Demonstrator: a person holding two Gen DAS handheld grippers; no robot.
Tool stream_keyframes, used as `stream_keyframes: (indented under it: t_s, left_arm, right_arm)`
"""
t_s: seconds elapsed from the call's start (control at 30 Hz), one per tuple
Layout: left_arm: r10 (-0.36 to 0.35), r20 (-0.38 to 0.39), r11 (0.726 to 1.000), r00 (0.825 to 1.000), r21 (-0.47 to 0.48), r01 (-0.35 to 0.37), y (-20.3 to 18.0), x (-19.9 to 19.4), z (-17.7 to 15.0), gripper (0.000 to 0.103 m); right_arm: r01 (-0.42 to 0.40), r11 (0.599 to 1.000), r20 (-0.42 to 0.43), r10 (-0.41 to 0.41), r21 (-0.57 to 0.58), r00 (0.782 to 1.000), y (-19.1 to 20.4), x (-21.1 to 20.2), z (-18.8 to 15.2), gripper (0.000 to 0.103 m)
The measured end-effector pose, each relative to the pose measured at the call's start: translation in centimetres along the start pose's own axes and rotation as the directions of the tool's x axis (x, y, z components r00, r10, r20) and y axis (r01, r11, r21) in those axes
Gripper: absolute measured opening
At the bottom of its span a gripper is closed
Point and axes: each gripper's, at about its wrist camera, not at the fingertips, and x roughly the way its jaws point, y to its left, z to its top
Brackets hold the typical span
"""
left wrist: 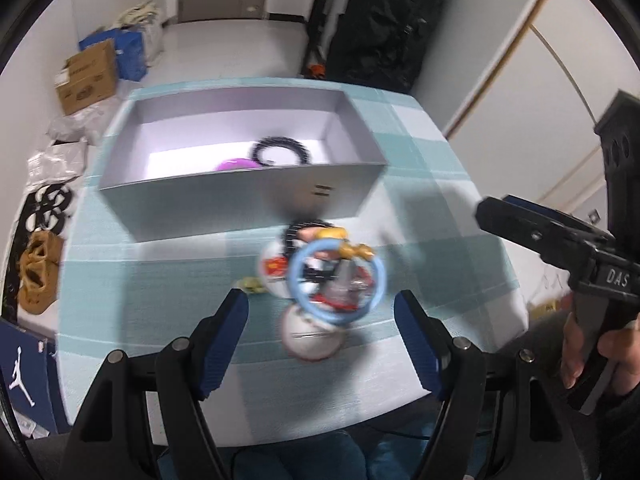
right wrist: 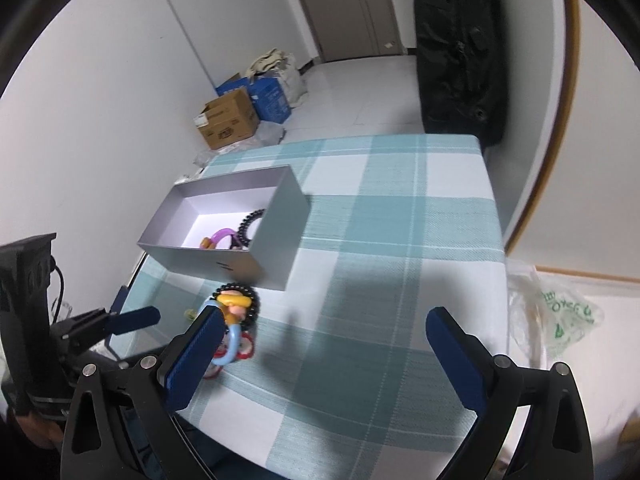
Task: Organize jewelry
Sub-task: 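Withdraw both tools from the box back toward the jewelry pile, then grasp the blue bangle with gold beads with the left tool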
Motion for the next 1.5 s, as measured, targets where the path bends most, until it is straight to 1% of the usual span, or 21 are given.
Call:
stream_keyframes:
  t_s: [0.07,0.13,0.3,0.37,0.53,0.6,0.7,0.77,1.0,1.13,1.33,1.43,1.5]
  left_arm:
    - [0.007,-0.001,1.0,1.0,0.017,-0.007,-0.6,0.3,0.0,0.071]
    - [0.03,-0.011,0.999,0.999,0.037,-0.03,-1.2,0.9,0.1,0.071]
    - [0.08,-0.039,0.996,0.996,0.046,-0.078,-1.2,2.0,0.1,0.071]
    - [0.087,-0.03,0.995,0.996,0.049,-0.085,-1.3,1.8,0.0,0.071]
    - [0.136,0.001,0.989,0.991,0.065,-0.135,-1.5,1.7,0.0,0.071]
    - [0.12,0.003,0.991,0.993,0.057,-0.12,-1.4,1.6,-0.1,0.071]
    - [0.132,0.005,0.99,0.991,0.05,-0.132,-1.4,1.8,0.2,0.07]
    - [0.129,-0.001,0.991,0.992,0.045,-0.129,-1.3,2.0,0.3,0.058]
    - [0.13,-0.011,0.99,0.992,0.052,-0.129,-1.6,2.3,0.4,0.058]
    - [0.118,-0.009,0.992,0.993,0.045,-0.117,-1.6,2.1,0.5,0.058]
    - [0.076,0.007,0.997,0.997,0.021,-0.076,-1.3,1.4,1.0,0.058]
    - [0.034,0.025,0.999,0.999,-0.006,-0.034,-0.9,0.7,1.3,0.058]
    - [0.025,0.036,1.0,0.999,-0.018,-0.024,-0.7,0.2,1.6,0.058]
  right_arm:
    - [0.01,1.0,-0.009,-0.01,0.012,1.0,-0.3,0.0,-0.1,0.101]
    - [0.01,1.0,-0.016,-0.009,0.026,1.0,-0.6,0.0,-0.2,0.101]
    - [0.009,0.999,-0.015,-0.009,0.035,1.0,-1.3,-0.2,-0.4,0.101]
    - [0.007,0.999,-0.015,-0.007,0.042,1.0,-1.6,-0.3,-0.4,0.101]
    - [-0.002,0.999,-0.014,0.002,0.054,1.0,-1.8,-0.4,-0.4,0.101]
    - [-0.004,0.999,-0.014,0.005,0.052,1.0,-1.7,-0.4,-0.3,0.101]
    - [-0.007,0.999,-0.017,0.008,0.048,1.0,-1.6,-0.4,-0.3,0.101]
    - [-0.009,0.999,-0.017,0.01,0.045,1.0,-1.6,-0.4,-0.4,0.101]
    - [-0.011,0.999,-0.019,0.012,0.043,1.0,-1.4,-0.4,-0.4,0.101]
    - [-0.012,0.999,-0.022,0.013,0.052,1.0,-1.5,-0.3,-0.3,0.101]
    - [-0.012,0.999,-0.023,0.014,0.053,1.0,-1.6,-0.3,-0.4,0.101]
    - [-0.013,0.998,-0.027,0.014,0.054,1.0,-1.6,-0.1,-0.4,0.101]
    - [-0.012,0.999,-0.032,0.014,0.052,0.999,-1.5,0.0,-0.4,0.101]
